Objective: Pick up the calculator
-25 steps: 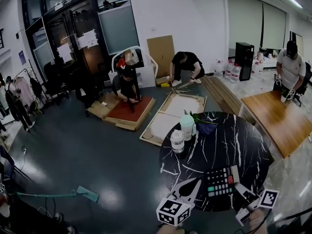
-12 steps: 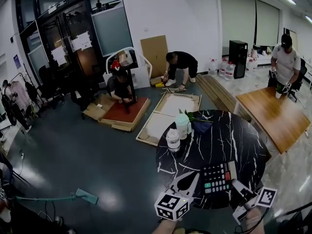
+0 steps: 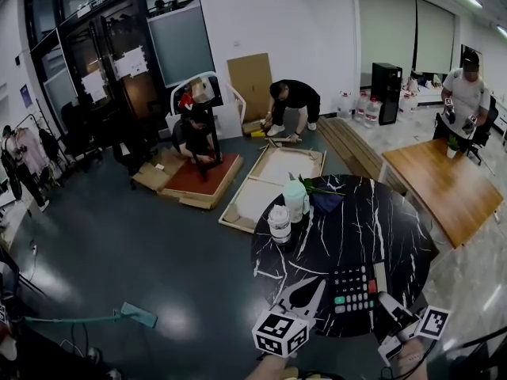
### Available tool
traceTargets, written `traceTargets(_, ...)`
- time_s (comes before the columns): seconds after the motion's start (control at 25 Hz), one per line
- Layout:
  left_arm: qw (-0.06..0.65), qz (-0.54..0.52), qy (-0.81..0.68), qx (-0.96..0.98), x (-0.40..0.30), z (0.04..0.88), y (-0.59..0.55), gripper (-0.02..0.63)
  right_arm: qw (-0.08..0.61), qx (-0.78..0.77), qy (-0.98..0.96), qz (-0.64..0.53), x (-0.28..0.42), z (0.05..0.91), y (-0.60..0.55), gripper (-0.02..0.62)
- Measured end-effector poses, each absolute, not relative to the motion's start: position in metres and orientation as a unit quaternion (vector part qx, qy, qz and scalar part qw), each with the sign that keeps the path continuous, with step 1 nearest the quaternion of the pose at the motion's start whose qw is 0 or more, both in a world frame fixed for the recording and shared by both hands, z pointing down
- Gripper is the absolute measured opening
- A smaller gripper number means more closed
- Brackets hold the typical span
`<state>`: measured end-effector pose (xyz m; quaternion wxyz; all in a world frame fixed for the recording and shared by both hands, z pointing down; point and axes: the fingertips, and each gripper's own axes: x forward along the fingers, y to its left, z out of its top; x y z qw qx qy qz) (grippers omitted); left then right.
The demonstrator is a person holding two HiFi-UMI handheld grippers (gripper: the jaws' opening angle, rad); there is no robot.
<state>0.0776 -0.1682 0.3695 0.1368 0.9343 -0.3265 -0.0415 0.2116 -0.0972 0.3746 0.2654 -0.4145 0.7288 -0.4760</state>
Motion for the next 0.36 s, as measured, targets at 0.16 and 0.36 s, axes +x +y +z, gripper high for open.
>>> traceTargets(0.16, 0.137, -0.04, -0.323, 0.935, 0.0796, 0.3704, -0.165, 0.008, 0.27, -0.411, 0.727, -0.479, 0.2106, 0.3761, -0.0956, 0.058)
traceTargets(0.36, 0.139, -0.036, -0.329, 0.933, 0.0759, 0.3729, -0.1628, 0.008, 0.281, -0.408, 0.718, -0.49, 0.2109, 0.3804, -0.0931, 0.058)
